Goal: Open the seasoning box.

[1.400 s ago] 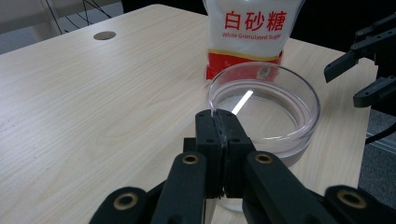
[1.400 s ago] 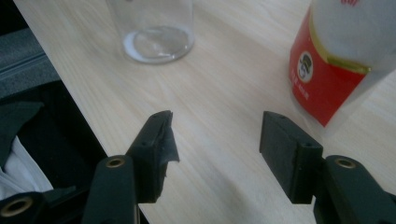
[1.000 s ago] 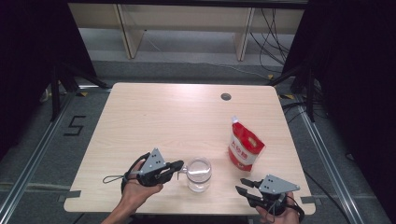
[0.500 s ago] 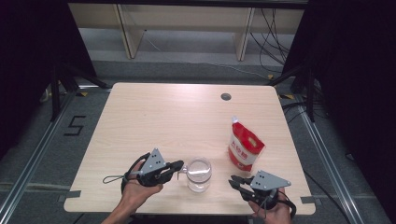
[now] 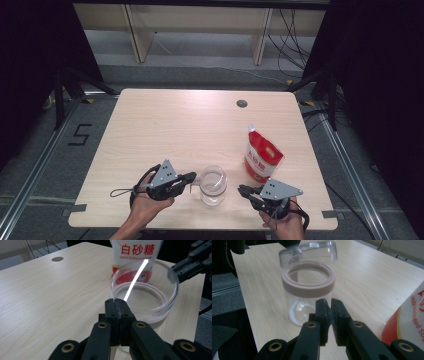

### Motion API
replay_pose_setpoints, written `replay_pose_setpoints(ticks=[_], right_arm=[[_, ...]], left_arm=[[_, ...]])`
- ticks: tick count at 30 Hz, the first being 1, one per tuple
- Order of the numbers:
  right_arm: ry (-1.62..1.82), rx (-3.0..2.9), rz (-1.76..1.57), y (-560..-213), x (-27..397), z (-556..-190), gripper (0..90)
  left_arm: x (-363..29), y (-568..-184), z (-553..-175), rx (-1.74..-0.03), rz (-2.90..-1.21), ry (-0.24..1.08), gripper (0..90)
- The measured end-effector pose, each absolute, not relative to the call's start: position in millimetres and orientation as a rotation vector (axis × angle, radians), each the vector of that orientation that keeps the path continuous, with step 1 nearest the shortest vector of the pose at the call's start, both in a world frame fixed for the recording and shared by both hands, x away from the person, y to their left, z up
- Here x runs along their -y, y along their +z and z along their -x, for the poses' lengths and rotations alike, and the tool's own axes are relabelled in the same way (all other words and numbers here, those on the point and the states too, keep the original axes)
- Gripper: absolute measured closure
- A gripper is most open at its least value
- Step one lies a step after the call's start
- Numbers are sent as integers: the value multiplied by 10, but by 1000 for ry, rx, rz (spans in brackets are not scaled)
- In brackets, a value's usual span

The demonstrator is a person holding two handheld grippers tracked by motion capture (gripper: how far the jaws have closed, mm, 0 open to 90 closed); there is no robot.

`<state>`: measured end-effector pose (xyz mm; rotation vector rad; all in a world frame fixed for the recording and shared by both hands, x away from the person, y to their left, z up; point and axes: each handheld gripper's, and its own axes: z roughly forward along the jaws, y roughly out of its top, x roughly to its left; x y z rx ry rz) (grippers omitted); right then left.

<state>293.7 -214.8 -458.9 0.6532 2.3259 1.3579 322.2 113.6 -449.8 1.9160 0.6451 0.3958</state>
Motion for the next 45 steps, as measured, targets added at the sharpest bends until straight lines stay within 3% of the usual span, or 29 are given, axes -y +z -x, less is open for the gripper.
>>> replay_pose_setpoints(ticks=[13, 29, 31, 34, 36, 40, 45], right_arm=[[1395, -2321, -584, -4534, 1967, -2986, 900], [1425, -2339, -520, -4458, 1733, -3045, 900], [1421, -2342, -512, -4442, 1723, -3046, 900], [1424, -2350, -508, -4432, 1697, -3046, 900], [1419, -2349, -508, -4430, 1693, -3046, 900], [1427, -2339, -531, -4421, 1669, -3038, 900], [1425, -2343, -501, -4413, 1642, -3062, 900]], left_arm=[[-1145, -4504, -3217, -646, -1916, 393, 888], [-1139, -4521, -3222, -653, -1891, 383, 887], [-1150, -4523, -3231, -653, -1879, 375, 841], [-1213, -4526, -3254, -643, -1861, 352, 659], [-1291, -4540, -3240, -687, -1833, 318, 627], [-1434, -4571, -3140, -686, -1870, 328, 454], [-1534, -4657, -3008, -699, -1924, 346, 349]])
